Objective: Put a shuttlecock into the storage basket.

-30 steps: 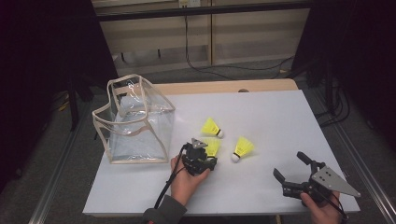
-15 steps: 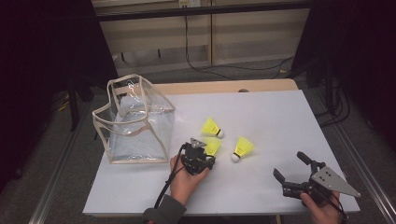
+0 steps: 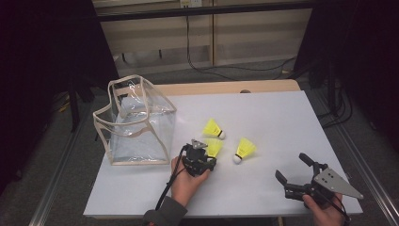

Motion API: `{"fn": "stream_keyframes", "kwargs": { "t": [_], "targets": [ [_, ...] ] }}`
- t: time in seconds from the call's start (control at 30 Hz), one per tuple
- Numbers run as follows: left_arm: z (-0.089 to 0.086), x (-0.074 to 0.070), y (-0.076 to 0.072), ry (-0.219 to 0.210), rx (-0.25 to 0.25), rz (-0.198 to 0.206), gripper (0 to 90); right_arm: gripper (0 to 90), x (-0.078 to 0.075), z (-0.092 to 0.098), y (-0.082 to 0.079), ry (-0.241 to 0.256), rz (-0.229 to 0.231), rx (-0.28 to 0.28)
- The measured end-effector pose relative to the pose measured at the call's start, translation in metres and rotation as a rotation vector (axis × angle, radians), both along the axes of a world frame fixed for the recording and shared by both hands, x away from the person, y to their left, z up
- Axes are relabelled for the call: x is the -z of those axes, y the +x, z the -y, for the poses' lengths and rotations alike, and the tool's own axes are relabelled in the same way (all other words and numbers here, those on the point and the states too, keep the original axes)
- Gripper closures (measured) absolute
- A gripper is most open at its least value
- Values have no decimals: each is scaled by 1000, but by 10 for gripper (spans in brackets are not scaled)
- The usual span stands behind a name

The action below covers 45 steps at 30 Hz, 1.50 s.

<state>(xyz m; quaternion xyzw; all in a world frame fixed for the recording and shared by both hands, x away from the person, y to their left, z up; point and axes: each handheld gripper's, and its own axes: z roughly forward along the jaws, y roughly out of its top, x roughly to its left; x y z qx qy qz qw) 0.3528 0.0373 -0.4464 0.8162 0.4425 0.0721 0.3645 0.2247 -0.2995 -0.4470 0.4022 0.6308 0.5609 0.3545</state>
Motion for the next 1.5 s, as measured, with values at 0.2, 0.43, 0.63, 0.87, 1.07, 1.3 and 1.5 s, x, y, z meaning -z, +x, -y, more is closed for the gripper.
{"fn": "stream_keyframes", "kwargs": {
  "t": [0.2,0.43,0.63,0.87,1.07,1.3,1.5],
  "targets": [
    [-3,-1,1,2,-5,-18,627,10,0,0,0,1,1,-1],
    [-5,-3,1,-7,5,-37,647,10,-1,0,0,2,3,-2],
    [-6,-3,1,-10,12,-48,648,10,-1,0,-1,3,4,-3],
    [-9,-6,0,-19,48,-65,648,10,-1,1,-1,8,5,-3],
    [-14,-9,0,-36,59,-71,648,10,-1,1,-1,7,5,-3],
    [-18,-15,-1,-57,76,-87,648,10,-1,1,-1,9,6,-3],
    [-19,-23,-2,-66,102,-84,648,10,-1,1,-1,7,6,-1]
  ]
}}
